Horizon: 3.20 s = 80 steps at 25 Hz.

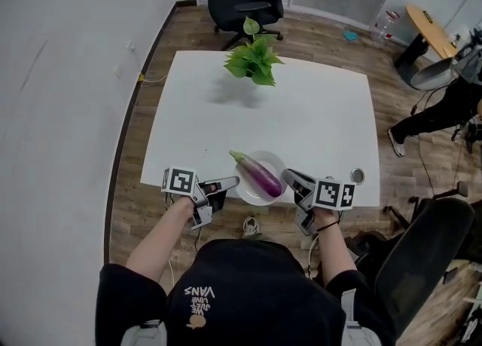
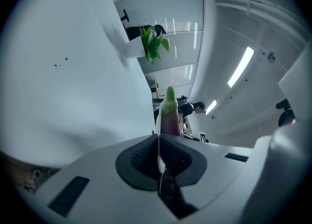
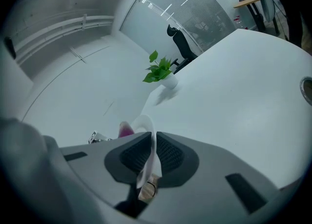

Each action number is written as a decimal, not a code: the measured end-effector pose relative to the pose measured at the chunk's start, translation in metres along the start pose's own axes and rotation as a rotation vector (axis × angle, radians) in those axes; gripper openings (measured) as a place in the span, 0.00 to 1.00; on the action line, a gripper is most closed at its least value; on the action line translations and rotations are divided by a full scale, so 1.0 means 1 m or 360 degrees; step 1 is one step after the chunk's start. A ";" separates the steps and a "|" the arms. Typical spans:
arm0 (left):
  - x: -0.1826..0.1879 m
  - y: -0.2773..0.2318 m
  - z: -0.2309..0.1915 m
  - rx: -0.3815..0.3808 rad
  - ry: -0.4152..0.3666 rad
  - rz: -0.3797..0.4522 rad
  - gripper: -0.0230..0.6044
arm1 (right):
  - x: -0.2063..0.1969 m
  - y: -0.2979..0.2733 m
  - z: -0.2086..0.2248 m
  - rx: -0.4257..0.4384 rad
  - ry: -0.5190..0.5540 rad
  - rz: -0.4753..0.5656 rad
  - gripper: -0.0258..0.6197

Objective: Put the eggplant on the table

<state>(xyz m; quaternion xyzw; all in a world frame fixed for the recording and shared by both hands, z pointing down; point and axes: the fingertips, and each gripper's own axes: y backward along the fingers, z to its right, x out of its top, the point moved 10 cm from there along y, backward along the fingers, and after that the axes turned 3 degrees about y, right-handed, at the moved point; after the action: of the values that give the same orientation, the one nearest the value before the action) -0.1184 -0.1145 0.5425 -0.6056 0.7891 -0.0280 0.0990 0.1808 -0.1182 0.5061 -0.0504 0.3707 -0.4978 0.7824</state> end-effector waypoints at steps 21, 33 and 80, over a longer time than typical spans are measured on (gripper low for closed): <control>0.088 -0.013 -0.009 -0.0007 -0.0009 -0.0133 0.07 | 0.052 -0.042 0.012 -0.0076 -0.0089 0.0115 0.11; 0.130 -0.012 -0.024 -0.0014 0.0006 -0.0205 0.07 | 0.068 -0.073 0.016 -0.0127 -0.0104 0.0165 0.11; 0.161 -0.068 -0.085 0.0317 0.0288 -0.0267 0.07 | 0.098 -0.120 0.105 -0.0164 -0.0100 -0.0134 0.11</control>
<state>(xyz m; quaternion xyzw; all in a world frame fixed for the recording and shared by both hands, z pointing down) -0.1097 -0.2940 0.6168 -0.6516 0.7347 -0.1686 0.0843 0.1804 -0.2886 0.5834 -0.1219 0.3687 -0.5087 0.7684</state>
